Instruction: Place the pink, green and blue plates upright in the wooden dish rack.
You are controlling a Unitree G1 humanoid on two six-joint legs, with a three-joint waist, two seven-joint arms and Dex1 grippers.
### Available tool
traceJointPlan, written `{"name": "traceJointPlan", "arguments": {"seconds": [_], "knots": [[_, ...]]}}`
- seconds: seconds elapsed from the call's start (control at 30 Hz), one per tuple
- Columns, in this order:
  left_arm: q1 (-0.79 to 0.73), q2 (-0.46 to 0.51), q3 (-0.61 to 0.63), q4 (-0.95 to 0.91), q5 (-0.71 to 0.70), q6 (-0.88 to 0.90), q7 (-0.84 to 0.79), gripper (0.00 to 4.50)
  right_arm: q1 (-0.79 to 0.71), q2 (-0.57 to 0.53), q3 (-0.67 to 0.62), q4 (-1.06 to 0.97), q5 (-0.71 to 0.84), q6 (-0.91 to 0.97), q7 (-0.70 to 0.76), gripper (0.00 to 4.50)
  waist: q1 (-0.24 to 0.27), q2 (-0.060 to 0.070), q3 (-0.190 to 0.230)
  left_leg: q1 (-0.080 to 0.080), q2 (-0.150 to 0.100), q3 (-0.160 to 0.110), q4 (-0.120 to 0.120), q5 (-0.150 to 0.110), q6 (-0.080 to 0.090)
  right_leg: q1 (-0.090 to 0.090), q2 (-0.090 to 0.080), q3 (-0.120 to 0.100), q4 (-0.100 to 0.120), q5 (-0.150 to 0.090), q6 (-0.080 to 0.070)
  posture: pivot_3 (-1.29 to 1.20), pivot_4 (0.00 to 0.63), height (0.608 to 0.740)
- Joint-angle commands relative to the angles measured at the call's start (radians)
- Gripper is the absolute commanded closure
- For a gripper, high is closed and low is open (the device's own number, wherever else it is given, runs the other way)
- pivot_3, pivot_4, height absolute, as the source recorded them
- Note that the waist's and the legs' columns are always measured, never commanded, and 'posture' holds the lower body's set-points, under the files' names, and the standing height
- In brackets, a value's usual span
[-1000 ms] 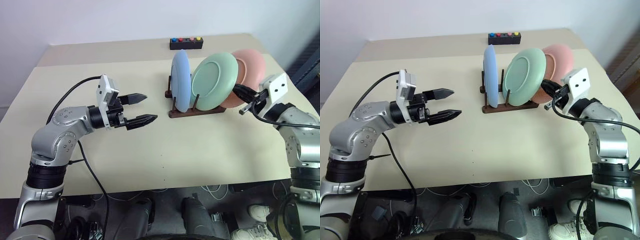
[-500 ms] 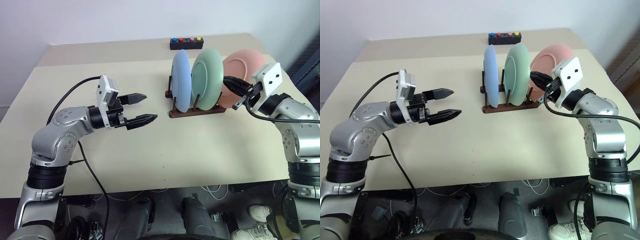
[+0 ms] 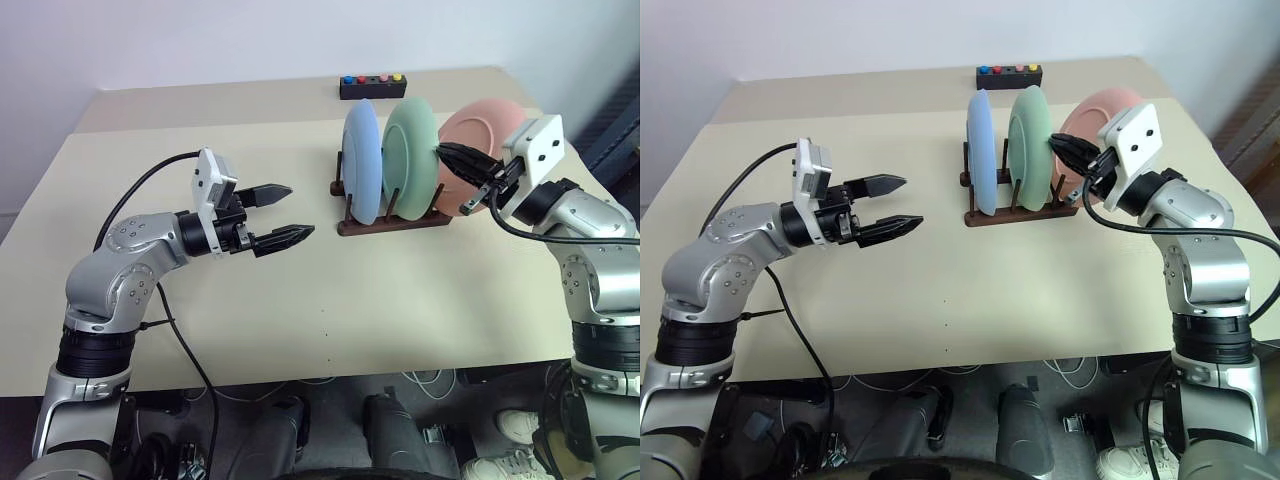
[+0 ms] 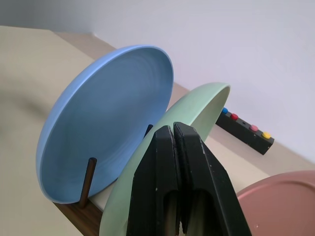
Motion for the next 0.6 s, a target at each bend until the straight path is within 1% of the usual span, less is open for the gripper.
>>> {"name": "traceJointPlan", "arguments": {"seconds": [0.03,0.27,0.37,0.43,0.57,0.6], "knots": [[-0.011,0.000,0.025,-0.009,-0.004,-0.023,-0.001,0.00,-0.037,-0.017,-0.042,0.003,-0.025,-0.036,-0.036,4.46,0.000,0.000,0.000,0.000,0.000,0.000,0.000,0.000,0.000,0.000,0.000,0.000,0.000,0.000,0.000,0.00,0.150,0.740],[-0.013,-0.002,0.027,-0.004,-0.003,-0.024,0.002,0.00,-0.161,-0.036,-0.202,0.183,-0.027,-0.135,-0.165,4.46,0.000,0.000,0.000,0.000,0.000,0.000,-0.001,0.000,0.000,0.000,0.000,0.000,0.000,0.000,0.000,0.00,0.150,0.740],[-0.019,-0.009,0.021,-0.002,-0.002,-0.026,0.004,0.00,-0.185,-0.062,-0.243,0.318,-0.099,-0.211,-0.261,4.46,0.001,0.000,0.000,0.000,0.000,0.000,0.000,0.000,0.000,0.000,0.000,0.000,0.000,0.000,0.000,0.00,0.150,0.740],[-0.022,-0.012,0.020,-0.002,0.000,-0.025,0.003,0.00,-0.184,-0.083,-0.243,0.386,-0.155,-0.220,-0.331,4.46,0.001,0.000,0.000,0.000,0.000,0.000,0.000,0.000,0.000,0.000,0.000,0.000,0.000,0.000,0.000,0.00,0.150,0.740],[-0.023,-0.010,0.022,-0.001,-0.001,-0.023,0.000,0.00,-0.125,-0.117,-0.178,0.448,-0.262,-0.240,-0.360,4.46,-0.003,0.000,0.000,0.000,0.000,0.000,-0.001,0.000,0.000,0.000,0.000,0.000,0.000,0.000,0.000,0.00,0.150,0.740],[-0.023,-0.010,0.023,-0.001,-0.001,-0.022,-0.001,0.00,-0.112,-0.111,-0.172,0.456,-0.259,-0.228,-0.353,4.46,-0.005,0.000,0.000,0.000,0.000,0.000,-0.001,0.000,-0.001,-0.001,0.000,0.000,0.001,0.000,0.000,0.00,0.150,0.740]]}}
